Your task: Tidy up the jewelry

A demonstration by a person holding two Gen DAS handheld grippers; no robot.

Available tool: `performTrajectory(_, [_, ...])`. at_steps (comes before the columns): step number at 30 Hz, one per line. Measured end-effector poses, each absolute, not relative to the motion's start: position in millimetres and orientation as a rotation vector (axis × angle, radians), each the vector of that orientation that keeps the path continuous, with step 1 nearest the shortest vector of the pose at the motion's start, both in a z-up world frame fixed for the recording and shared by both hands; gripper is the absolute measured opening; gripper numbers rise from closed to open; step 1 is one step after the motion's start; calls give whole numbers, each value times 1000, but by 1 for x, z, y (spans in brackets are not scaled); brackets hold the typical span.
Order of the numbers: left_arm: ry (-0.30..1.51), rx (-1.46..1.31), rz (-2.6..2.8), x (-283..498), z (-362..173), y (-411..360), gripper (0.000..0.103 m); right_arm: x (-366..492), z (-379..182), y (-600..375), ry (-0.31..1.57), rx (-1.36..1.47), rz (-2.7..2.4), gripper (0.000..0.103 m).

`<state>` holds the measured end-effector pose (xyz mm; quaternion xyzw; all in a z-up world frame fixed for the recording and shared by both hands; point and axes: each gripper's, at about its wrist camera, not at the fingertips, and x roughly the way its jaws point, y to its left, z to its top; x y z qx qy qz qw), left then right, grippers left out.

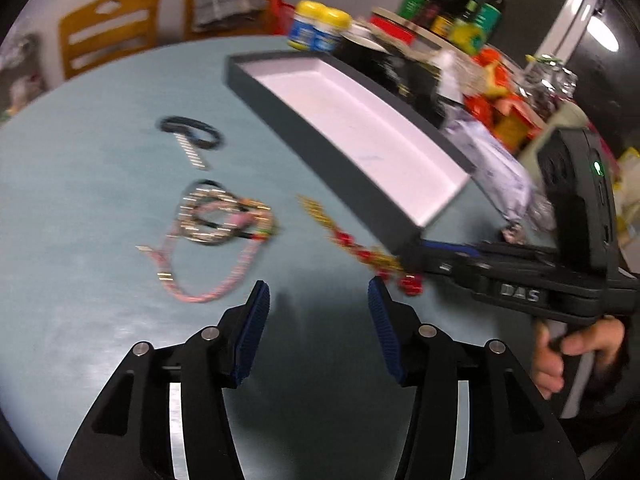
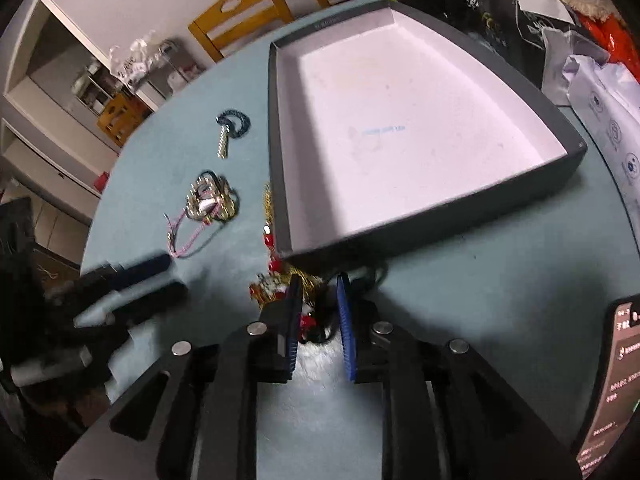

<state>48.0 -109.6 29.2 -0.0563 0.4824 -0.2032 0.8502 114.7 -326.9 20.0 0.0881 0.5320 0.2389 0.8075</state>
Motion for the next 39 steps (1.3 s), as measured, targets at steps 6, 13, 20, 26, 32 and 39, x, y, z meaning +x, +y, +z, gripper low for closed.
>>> performTrajectory(6, [1044,-149,-515,60,23,-137,54,104,34,-334,1084,183,532,3])
performTrajectory(13, [1095,-131,-538,73,11,-155,28,108,50,-348,1033,231,518,3])
performTrajectory(20, [1070,-120,-519,74,13,-155,19,108,78,-355,965,280,546,3])
performTrajectory(26, [1006,-99,-467,74,35,-148,9,112,85,-357,948,281,550,3])
performTrajectory(32, [945,-91,-420,75,66,-137,8,119,93,-356,918,289,561,3])
performTrajectory(39, [848,-62,-383,85,113,-138,8,130,96,-355,901,280,557,3])
